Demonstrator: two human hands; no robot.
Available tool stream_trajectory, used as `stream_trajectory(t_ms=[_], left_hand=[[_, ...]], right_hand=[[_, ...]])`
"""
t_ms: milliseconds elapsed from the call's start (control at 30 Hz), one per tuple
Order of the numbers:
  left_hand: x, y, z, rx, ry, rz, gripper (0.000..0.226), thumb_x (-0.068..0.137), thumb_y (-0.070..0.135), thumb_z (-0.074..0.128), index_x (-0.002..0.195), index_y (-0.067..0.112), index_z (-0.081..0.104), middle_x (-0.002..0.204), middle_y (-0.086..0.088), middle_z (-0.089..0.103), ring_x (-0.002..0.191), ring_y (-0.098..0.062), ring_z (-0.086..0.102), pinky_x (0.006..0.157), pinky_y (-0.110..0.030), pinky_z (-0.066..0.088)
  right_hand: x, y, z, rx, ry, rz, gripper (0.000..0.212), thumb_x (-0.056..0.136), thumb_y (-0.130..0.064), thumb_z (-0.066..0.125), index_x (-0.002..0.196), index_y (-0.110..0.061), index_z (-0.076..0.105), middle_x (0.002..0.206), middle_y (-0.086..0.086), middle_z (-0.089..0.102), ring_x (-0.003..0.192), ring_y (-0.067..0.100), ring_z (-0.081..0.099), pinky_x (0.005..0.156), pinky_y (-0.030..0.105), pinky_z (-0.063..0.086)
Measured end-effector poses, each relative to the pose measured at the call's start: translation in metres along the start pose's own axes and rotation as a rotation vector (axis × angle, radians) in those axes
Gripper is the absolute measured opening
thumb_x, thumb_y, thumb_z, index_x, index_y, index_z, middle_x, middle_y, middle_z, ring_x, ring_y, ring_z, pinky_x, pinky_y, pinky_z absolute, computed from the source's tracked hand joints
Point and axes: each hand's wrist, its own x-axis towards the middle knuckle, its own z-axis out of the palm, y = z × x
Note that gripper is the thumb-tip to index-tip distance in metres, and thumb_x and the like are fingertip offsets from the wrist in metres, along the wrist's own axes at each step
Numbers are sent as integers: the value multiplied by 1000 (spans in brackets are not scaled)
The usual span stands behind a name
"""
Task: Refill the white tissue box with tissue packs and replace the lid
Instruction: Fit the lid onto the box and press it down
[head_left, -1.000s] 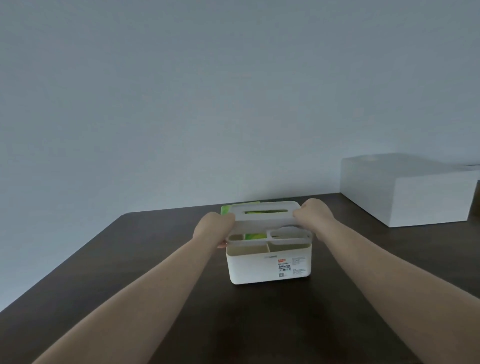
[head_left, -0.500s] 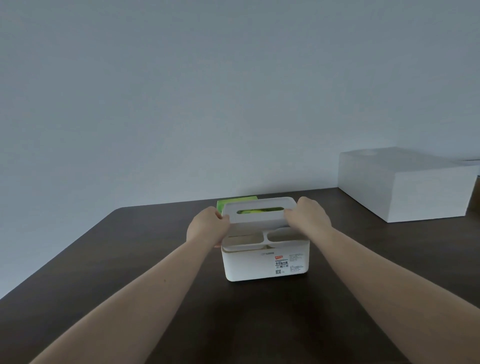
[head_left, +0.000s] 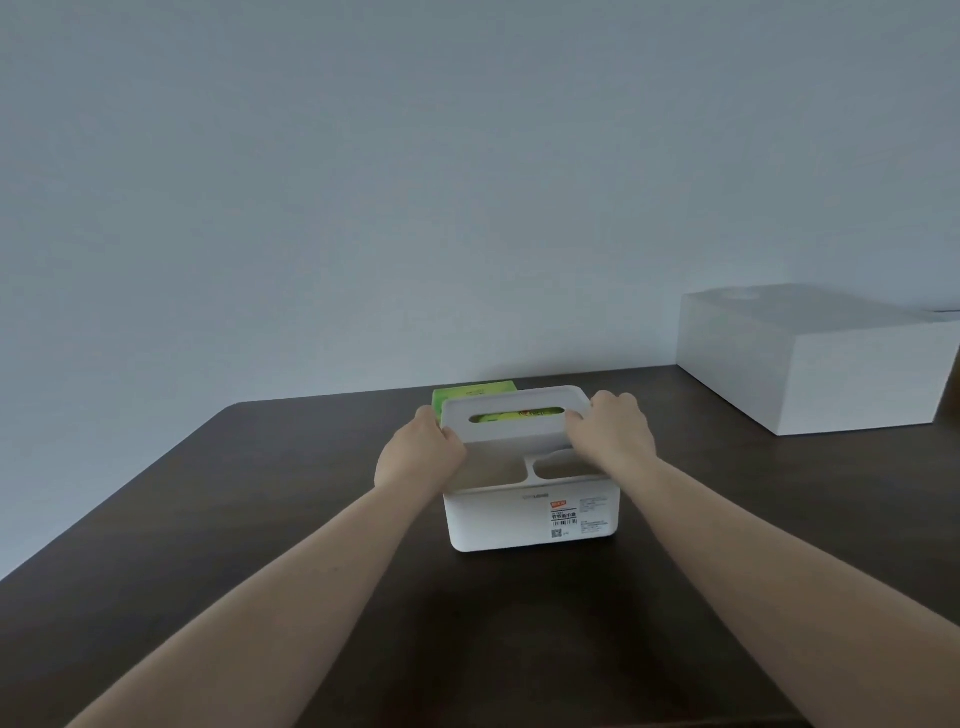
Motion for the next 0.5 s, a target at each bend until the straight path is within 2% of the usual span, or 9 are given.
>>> stream_trajectory(t_ms=[100, 167, 200, 267, 300, 367, 400, 500], left_hand=[[5, -2, -2, -2, -30, -17, 8, 86, 18, 37, 88, 12, 43, 82, -8, 62, 71, -29, 58, 53, -28, 35], [4, 1, -6, -8, -25, -38, 15, 84, 16, 40, 95, 11, 49, 92, -9, 65, 79, -28, 59, 59, -29, 39], [4, 3, -6, -14, -21, -38, 24, 85, 15, 41, 106, 11, 52, 104, -10, 64, 88, -28, 58, 67, -30, 42], [7, 4, -5, -37, -43, -10, 45, 89, 13, 40, 135, 9, 44, 139, -9, 49, 121, -29, 51, 89, -34, 41], [10, 4, -3, -54, -71, 15, 53, 92, 12, 37, 145, 9, 34, 153, -6, 34, 137, -26, 38, 102, -36, 37], [14, 5, 3, -91, -134, 66, 59, 98, 15, 30, 154, 9, 15, 164, -1, 10, 150, -19, 15, 117, -34, 21], [15, 4, 7, -119, -157, 82, 57, 100, 18, 27, 154, 10, 13, 165, -2, 9, 151, -18, 13, 119, -34, 18], [18, 1, 14, -180, -161, 102, 44, 100, 19, 26, 142, 11, 37, 153, -7, 37, 138, -25, 38, 111, -36, 30]], right_hand=[[1, 0, -1, 1, -4, 2, 37, 94, -28, 44, 120, -3, 52, 121, 17, 47, 100, 34, 54, 72, 35, 38], [3, 0, 0, -7, -5, 8, 37, 93, -28, 45, 119, -4, 52, 119, 17, 48, 95, 32, 52, 71, 35, 39], [4, 0, 0, -13, -9, 4, 36, 93, -28, 45, 120, -4, 52, 120, 17, 49, 97, 32, 51, 72, 35, 38], [8, 0, 1, -9, -42, -35, 39, 94, -25, 43, 127, -4, 48, 128, 18, 47, 115, 35, 46, 80, 37, 39], [10, 1, 1, -2, -69, -80, 44, 95, -22, 41, 135, -3, 43, 137, 18, 43, 126, 36, 40, 89, 39, 39], [16, 3, 3, 8, -151, -183, 53, 96, -18, 37, 146, -3, 31, 154, 13, 30, 142, 32, 25, 111, 40, 29], [18, 4, 3, 24, -198, -210, 53, 97, -19, 35, 147, -2, 29, 159, 10, 24, 146, 27, 20, 116, 38, 23], [25, 11, 5, 52, -276, -212, 50, 98, -26, 34, 142, -4, 36, 162, 3, 17, 147, 21, 20, 115, 36, 22]])
